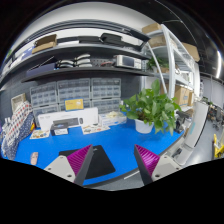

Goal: Arrange mouse

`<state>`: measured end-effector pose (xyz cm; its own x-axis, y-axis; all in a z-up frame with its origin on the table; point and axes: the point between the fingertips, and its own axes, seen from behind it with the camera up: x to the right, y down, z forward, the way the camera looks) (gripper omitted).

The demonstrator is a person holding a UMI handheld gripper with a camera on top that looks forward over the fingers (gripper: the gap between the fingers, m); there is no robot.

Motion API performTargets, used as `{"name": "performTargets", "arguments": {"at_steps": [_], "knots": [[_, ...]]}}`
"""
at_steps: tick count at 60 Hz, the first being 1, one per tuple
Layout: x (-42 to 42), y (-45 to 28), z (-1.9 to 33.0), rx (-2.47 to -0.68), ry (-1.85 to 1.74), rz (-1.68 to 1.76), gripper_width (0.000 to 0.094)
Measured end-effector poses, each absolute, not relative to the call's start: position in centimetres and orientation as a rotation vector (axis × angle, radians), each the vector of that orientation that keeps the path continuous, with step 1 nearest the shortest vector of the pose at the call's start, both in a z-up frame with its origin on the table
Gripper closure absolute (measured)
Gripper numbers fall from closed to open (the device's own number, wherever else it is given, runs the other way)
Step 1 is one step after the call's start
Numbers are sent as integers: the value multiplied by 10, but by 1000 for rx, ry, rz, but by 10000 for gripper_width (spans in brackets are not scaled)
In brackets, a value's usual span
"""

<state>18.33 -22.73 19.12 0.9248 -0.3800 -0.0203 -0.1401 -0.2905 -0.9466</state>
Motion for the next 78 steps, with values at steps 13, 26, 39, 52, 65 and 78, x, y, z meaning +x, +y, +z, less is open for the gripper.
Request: {"name": "performTargets", "arguments": {"at_steps": [13, 26, 39, 52, 65, 78], "knots": [[134, -222, 135, -1937, 311, -178, 107], [41, -206, 78, -2027, 180, -96, 109], [-95, -178, 31, -2117, 31, 96, 112], [-195, -120, 9, -2156, -71, 187, 104], [-246, -52, -4, -2192, -141, 157, 142], [-252, -17, -10, -2242, -120, 93, 439]]}}
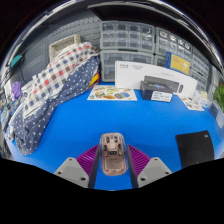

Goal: Arrange mouse

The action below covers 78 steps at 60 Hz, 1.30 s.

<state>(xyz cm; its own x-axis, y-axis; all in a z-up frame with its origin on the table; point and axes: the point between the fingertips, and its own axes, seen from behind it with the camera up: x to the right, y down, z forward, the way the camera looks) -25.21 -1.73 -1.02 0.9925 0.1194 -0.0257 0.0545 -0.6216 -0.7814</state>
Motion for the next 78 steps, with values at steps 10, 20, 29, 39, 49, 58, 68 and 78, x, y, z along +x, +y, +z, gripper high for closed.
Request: {"name": "performTargets", "arguments": {"at_steps": [10, 20, 29, 39, 49, 58, 68, 78], "knots": [[-250, -17, -12, -2277, -124, 64, 580], [-250, -13, -12, -2298, -157, 95, 608], [-231, -1, 43, -2227, -223, 138, 607], [-156, 7, 159, -2038, -217, 109, 605], [-54, 0, 221, -1936, -209, 36, 608], [32, -15, 190, -2000, -145, -14, 609], [79, -36, 96, -2170, -114, -26, 611], [71, -56, 16, -2302, -112, 32, 610]]}}
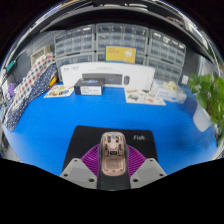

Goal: Arrange mouse

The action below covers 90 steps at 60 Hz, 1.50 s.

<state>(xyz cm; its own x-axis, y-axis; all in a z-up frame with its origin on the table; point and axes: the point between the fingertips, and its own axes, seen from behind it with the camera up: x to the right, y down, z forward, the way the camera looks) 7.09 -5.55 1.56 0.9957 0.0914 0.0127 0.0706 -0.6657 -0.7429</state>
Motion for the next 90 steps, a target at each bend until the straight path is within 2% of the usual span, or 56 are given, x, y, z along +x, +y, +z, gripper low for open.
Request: {"name": "performTargets", "arguments": {"at_steps": [7, 19, 31, 35, 39, 41, 43, 60, 67, 75, 90], "knots": [[63, -66, -17, -2347, -92, 62, 611], [63, -65, -17, -2317, -38, 52, 598], [64, -62, -16, -2308, 12, 50, 492], [62, -62, -16, -2323, 24, 61, 437], [55, -64, -13, -2341, 11, 86, 217], [53, -64, -7, -2334, 10, 88, 127], [53, -65, 3, -2317, 10, 82, 109], [70, -137, 126, -2161, 63, 37, 79], [73, -178, 167, -2104, 71, 20, 82], [68, -215, 192, -2075, 43, -13, 84], [44, -258, 209, -2062, 25, 1, 77]]}}
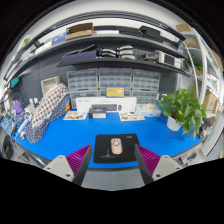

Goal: Arrange mouse

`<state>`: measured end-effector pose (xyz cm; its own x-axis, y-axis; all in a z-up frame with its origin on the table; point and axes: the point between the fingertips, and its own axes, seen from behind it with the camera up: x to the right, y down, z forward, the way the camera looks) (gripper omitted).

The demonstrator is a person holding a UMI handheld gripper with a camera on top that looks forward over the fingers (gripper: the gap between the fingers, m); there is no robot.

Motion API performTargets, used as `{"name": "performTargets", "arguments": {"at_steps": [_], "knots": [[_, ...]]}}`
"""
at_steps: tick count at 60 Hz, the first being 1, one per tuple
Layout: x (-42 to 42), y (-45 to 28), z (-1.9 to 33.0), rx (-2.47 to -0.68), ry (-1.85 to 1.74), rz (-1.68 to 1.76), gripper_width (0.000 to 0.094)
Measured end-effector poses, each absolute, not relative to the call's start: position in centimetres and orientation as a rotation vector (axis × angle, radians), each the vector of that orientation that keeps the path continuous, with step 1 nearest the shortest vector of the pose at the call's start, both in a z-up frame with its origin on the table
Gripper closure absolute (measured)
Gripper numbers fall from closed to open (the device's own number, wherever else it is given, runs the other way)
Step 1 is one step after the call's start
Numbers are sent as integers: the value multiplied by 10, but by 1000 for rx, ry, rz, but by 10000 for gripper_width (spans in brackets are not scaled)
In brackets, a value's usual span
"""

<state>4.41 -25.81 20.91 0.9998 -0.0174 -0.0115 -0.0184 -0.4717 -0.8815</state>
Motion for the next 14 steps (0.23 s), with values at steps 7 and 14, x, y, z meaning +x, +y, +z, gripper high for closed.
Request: {"name": "performTargets", "arguments": {"at_steps": [7, 14], "knots": [[38, -268, 212, -2051, 21, -3, 78], [32, -273, 216, -2047, 18, 1, 79]]}}
